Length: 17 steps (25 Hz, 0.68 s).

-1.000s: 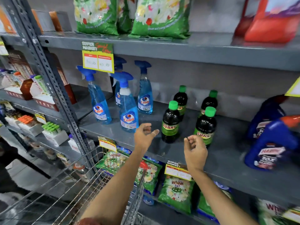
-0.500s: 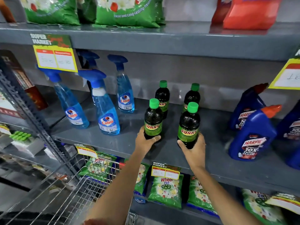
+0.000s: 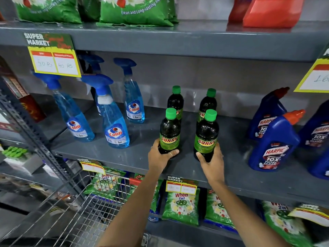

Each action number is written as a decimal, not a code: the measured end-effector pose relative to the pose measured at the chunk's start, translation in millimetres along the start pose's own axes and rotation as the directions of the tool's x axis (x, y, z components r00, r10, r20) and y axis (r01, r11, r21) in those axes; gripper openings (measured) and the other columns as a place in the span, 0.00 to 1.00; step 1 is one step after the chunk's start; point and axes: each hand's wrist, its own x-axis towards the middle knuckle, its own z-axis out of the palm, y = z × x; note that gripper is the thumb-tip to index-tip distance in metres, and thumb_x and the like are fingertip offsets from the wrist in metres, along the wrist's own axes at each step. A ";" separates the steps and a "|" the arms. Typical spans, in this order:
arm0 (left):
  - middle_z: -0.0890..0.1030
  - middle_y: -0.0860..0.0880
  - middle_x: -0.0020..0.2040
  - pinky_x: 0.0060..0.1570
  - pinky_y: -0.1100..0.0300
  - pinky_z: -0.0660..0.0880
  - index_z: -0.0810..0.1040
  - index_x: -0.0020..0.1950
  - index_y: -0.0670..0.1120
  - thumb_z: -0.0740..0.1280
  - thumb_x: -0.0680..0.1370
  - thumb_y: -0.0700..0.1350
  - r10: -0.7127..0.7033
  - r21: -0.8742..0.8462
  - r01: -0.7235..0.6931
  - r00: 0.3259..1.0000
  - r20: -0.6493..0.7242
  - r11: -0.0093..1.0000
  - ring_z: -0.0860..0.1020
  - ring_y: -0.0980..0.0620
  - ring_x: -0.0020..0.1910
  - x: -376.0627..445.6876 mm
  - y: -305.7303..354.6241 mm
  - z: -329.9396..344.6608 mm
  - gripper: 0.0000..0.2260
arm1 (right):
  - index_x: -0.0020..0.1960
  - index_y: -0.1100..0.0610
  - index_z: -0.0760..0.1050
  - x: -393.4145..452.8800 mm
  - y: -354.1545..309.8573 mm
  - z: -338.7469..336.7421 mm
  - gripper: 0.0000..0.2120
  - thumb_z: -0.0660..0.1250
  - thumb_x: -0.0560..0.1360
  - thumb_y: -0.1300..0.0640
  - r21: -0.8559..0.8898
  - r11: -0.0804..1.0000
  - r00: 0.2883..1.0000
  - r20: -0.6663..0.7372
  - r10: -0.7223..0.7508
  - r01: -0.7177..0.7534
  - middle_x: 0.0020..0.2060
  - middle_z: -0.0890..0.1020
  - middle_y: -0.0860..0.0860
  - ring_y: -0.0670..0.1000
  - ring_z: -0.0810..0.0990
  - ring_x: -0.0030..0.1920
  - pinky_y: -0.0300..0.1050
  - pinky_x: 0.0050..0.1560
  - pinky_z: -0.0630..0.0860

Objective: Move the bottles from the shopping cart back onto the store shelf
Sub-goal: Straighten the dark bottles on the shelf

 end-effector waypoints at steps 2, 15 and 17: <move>0.80 0.46 0.56 0.53 0.60 0.71 0.72 0.61 0.45 0.78 0.62 0.47 0.006 0.004 -0.006 1.000 -0.006 1.000 0.76 0.52 0.52 0.6 -0.6 0.0 0.30 | 0.72 0.55 0.57 1.1 0.7 0.3 0.35 0.70 0.70 0.54 -0.006 1.000 1.000 0.000 0.006 -0.006 0.67 0.72 0.56 0.57 0.68 0.68 0.52 0.66 0.66; 0.63 0.43 0.72 0.70 0.55 0.62 0.57 0.73 0.42 0.71 0.70 0.50 0.181 0.012 -0.181 0.971 -0.158 0.983 0.63 0.47 0.71 -11.8 -7.5 6.9 0.37 | 0.69 0.62 0.61 -6.6 -2.0 -8.4 0.28 0.67 0.72 0.62 0.098 0.995 0.964 -0.265 0.011 0.016 0.66 0.70 0.60 0.55 0.69 0.65 0.55 0.64 0.71; 0.61 0.40 0.73 0.70 0.50 0.62 0.60 0.71 0.41 0.66 0.72 0.52 0.315 0.154 -0.283 0.916 -0.250 0.947 0.62 0.45 0.72 -20.4 -5.2 12.7 0.32 | 0.62 0.63 0.66 -8.4 -4.0 -21.7 0.18 0.63 0.73 0.64 0.052 0.994 0.936 -0.344 -0.077 0.101 0.59 0.73 0.61 0.52 0.72 0.55 0.50 0.52 0.75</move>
